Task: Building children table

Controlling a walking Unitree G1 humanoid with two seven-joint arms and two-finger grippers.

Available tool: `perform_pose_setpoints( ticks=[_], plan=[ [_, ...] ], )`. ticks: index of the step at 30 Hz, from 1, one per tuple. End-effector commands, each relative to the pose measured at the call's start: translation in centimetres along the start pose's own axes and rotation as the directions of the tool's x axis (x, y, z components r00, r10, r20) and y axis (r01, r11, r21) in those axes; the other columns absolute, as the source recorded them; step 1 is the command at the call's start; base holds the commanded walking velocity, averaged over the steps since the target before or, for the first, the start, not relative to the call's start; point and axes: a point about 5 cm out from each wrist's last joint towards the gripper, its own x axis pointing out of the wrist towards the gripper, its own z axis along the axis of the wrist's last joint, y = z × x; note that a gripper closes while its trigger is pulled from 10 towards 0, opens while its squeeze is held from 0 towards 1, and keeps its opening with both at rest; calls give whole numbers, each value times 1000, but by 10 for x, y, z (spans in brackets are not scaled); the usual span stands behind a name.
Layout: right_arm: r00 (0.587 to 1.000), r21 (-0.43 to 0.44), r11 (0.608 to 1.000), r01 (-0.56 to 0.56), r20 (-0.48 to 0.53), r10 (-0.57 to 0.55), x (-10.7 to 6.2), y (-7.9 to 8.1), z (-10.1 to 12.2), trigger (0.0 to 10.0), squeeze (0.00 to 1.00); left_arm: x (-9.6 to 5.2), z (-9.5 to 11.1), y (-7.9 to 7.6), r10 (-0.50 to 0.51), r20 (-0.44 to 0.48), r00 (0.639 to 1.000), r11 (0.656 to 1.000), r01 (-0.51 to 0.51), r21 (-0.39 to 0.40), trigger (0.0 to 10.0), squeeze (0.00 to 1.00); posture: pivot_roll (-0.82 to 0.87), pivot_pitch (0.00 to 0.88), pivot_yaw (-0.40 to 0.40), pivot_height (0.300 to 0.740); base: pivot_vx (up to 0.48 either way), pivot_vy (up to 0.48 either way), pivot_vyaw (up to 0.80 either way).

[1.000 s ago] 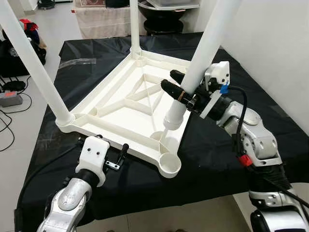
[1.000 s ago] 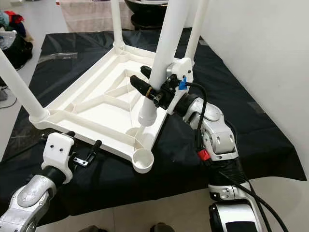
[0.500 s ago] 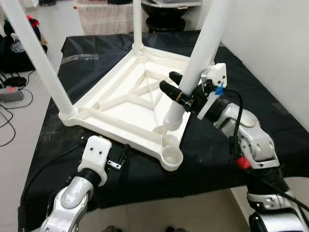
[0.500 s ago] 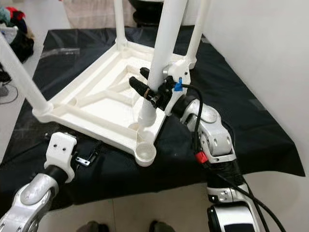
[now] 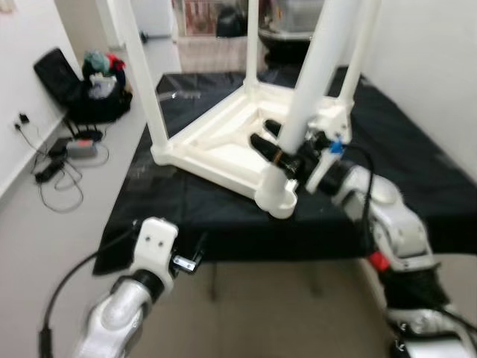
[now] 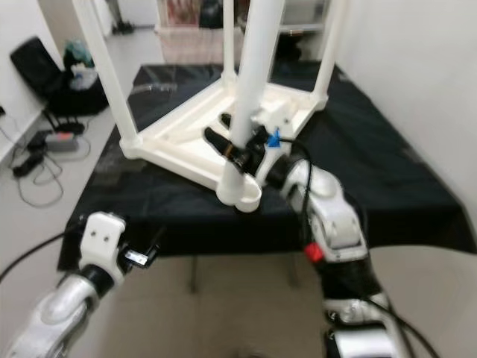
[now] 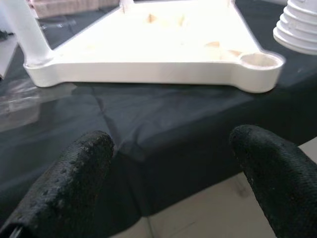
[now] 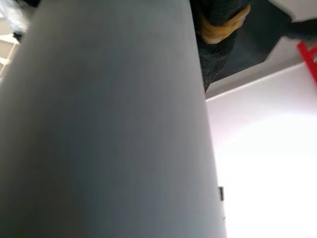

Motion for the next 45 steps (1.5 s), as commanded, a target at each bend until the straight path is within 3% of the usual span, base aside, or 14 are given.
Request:
perform_pose_setpoints(
  ticks=[1,14,23,27,33,41,42,45],
  plan=[
    [1000,-18,1000,14,12,-14,2,1,5,10000,0,-1,-4,-2,-12,-25,1000,1000,11,-28,10000,0,-71,59,-33,740,0,0,0],
    [995,12,995,99,-33,-99,2,-1,-6,10000,0,8,-3,-6,-35,-6,999,999,35,-34,10000,0,-77,68,-32,740,121,0,0],
    [995,-1,995,97,-36,-97,4,2,-8,10000,0,9,-2,-6,-54,0,999,998,54,-32,10000,0,-78,66,-32,740,385,0,-267],
    [997,42,997,67,-32,-66,4,3,-8,10000,0,9,-2,-7,-57,6,998,998,57,-31,10000,0,-75,65,-34,740,401,0,0],
    [999,-20,999,37,-9,-37,3,3,-2,10000,0,8,-2,-11,-62,2,998,998,62,-27,10000,0,-80,75,-39,740,125,0,533],
    [981,-95,983,-157,-126,145,-8,4,2,10000,0,-6,-6,-22,-43,-38,998,998,41,-47,10000,0,-88,112,-58,740,0,-286,0],
    [959,-99,963,-249,-168,230,-13,7,2,10000,0,-11,-7,-21,-17,-60,998,999,15,-43,10000,0,-85,131,-66,740,0,0,0],
    [933,-85,942,-323,-193,303,-16,11,3,10000,0,-17,-7,-19,3,-75,997,999,-6,-37,10000,0,-83,146,-73,740,0,0,0]
  ],
)
